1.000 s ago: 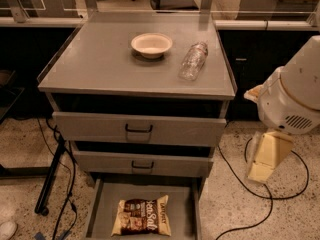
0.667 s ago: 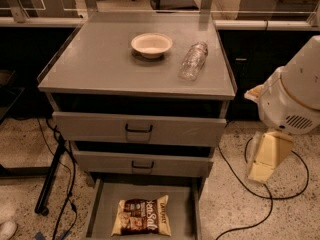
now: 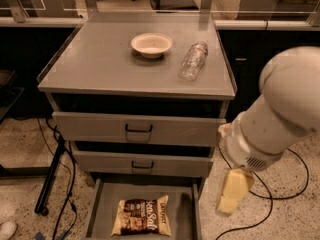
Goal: Pick brown chip bag from bottom drawer and place on counter
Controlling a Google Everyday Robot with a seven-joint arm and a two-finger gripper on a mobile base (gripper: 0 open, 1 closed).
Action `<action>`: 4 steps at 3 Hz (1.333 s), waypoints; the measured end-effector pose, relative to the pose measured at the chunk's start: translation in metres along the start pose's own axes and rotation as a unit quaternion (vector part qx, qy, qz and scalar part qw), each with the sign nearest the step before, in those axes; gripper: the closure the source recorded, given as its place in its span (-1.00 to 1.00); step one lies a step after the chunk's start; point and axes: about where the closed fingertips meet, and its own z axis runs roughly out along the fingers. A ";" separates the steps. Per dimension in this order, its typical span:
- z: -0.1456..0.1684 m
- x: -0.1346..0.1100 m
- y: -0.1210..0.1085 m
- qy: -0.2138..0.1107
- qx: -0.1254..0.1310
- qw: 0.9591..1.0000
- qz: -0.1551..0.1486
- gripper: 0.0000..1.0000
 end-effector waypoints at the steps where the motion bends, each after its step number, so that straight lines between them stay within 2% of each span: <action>1: 0.043 -0.008 0.014 -0.006 -0.015 1.000 -0.003 -1.00; 2: 0.043 -0.008 0.014 -0.006 -0.015 1.000 -0.003 -1.00; 3: 0.057 -0.007 0.022 -0.005 -0.023 1.000 -0.002 -1.00; 4: 0.138 -0.005 0.055 -0.005 -0.051 0.999 0.007 -1.00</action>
Offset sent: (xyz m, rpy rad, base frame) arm -0.0053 0.0182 -0.0364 0.0165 0.0240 0.0124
